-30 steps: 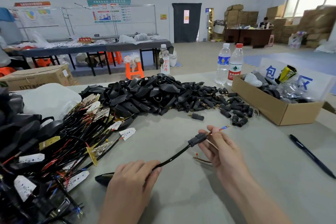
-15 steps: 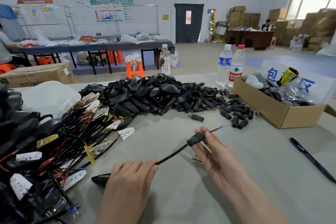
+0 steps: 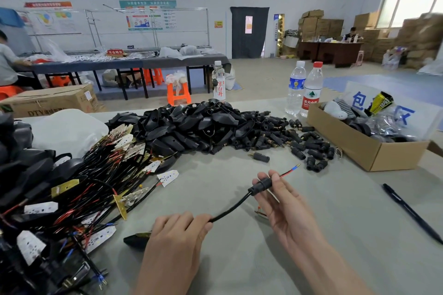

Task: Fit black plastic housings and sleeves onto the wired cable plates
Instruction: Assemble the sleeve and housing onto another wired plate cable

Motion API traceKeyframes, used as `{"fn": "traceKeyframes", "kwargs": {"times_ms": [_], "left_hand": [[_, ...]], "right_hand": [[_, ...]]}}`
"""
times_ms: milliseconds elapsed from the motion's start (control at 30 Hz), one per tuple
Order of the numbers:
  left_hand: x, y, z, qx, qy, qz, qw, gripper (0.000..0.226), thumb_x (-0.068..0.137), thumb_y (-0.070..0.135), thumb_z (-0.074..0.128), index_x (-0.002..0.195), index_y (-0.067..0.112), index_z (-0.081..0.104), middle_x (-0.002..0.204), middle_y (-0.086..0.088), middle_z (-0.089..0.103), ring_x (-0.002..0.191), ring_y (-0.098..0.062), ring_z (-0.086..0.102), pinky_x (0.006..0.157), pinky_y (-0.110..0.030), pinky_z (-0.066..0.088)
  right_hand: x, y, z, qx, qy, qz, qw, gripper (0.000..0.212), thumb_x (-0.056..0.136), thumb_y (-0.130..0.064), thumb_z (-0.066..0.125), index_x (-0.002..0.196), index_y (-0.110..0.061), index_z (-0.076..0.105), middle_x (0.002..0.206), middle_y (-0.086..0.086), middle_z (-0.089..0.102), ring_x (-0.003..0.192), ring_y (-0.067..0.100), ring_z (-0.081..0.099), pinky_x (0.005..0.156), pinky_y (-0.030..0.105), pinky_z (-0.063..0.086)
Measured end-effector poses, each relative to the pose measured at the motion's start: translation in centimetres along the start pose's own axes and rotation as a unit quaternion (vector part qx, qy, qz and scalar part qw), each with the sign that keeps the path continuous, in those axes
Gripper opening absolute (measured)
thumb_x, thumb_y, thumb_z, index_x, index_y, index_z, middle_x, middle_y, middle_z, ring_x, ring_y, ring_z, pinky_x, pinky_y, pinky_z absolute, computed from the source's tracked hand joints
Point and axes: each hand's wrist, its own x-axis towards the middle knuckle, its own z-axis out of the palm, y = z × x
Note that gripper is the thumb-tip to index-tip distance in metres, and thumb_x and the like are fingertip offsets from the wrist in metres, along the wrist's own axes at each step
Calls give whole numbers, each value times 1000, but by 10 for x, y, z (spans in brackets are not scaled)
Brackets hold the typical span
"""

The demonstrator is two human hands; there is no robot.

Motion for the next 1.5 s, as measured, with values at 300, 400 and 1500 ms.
{"fn": "traceKeyframes", "kwargs": {"times_ms": [300, 400, 1500], "left_hand": [[-1, -3, 0, 9, 0, -7, 1000, 40, 100, 35, 39, 87, 22, 74, 65, 5, 53, 58, -23, 60, 70, -33, 37], [1, -4, -2, 22, 3, -11, 1000, 40, 99, 35, 40, 86, 22, 75, 64, 4, 52, 56, -23, 58, 70, -34, 36], [9, 3, -23, -14, -4, -47, 999, 35, 94, 29, 45, 84, 17, 75, 65, 5, 59, 57, -23, 62, 72, -32, 36]], "right_hand": [[-1, 0, 1, -17, -10, 5, 1000, 28, 73, -23, 72, 95, -5, 74, 94, 12, 75, 84, 21, 74, 66, 28, 61], [-2, 1, 1, -56, -7, 0, 998, 21, 74, -28, 72, 80, -8, 76, 83, 9, 74, 76, 19, 74, 65, 25, 61], [-10, 23, 8, -112, -46, 15, 993, 32, 71, -35, 72, 77, -5, 65, 78, 13, 72, 72, 21, 73, 64, 26, 60]]}}
